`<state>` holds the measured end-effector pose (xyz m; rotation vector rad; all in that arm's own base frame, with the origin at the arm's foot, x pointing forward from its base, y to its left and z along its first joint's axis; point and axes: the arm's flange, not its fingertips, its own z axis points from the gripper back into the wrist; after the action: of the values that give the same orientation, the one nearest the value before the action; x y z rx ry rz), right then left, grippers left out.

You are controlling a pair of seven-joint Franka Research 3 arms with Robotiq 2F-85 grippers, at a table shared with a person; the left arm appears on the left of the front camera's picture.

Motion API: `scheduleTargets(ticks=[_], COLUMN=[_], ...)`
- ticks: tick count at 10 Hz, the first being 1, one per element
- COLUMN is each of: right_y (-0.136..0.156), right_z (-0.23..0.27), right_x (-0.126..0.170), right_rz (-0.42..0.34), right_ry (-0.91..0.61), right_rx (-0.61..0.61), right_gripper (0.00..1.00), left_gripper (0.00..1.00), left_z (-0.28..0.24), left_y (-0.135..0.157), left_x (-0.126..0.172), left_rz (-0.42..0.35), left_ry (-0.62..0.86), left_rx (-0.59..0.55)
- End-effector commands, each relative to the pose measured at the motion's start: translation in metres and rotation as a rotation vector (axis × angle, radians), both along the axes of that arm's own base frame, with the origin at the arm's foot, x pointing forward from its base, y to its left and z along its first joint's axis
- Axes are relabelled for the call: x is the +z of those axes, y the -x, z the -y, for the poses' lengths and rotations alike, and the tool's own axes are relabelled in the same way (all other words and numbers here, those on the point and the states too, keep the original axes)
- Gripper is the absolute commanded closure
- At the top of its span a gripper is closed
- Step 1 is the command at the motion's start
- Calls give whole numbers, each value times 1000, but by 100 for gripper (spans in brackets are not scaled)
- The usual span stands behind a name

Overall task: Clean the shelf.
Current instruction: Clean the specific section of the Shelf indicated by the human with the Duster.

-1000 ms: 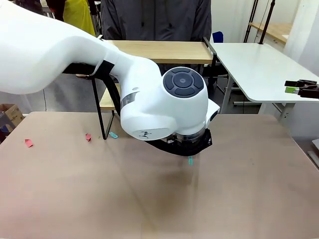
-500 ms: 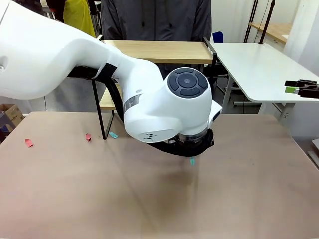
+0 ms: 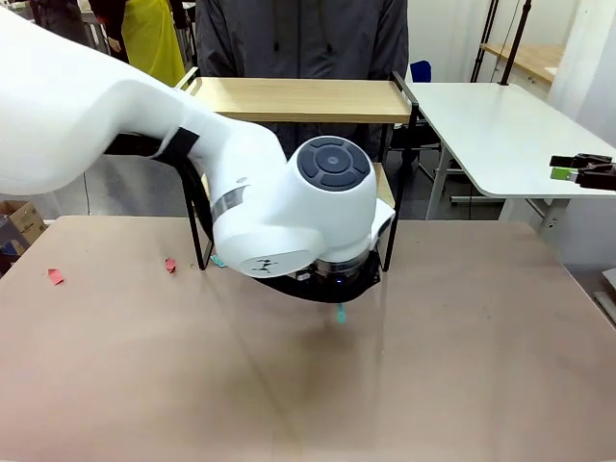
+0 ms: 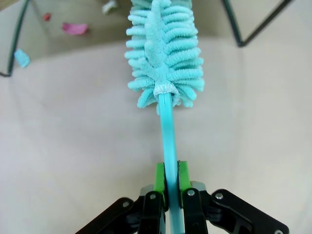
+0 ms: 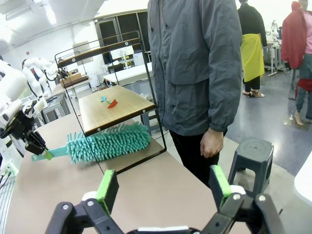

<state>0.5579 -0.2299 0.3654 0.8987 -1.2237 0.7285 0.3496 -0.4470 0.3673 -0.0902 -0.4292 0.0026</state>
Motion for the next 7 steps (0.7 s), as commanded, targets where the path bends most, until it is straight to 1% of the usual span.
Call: scheduleTargets(ticks=[1,2,3,4,7], right_y=[0,0,0,0,0], right_z=[-3,-3,-3,-3,-3], right_x=[4,4,4,4,4], right_rz=[6,6,6,6,6], right_ry=[0,0,0,0,0], right_rx=[-1,-1,-1,-1,-1], right_gripper=[0,0,0,0,0], left_gripper=[87,87,87,87,87], left_z=[-39,-58,-78,-99,-138], left_y=[2,-3,-6,-12,-13], left_x=[10,9,6,4,5], left_rz=[-50,-56,-84,-98,-83], left_ry=[-74,-152,-194,-268,-359], left_rx=[27,54,51,97,230])
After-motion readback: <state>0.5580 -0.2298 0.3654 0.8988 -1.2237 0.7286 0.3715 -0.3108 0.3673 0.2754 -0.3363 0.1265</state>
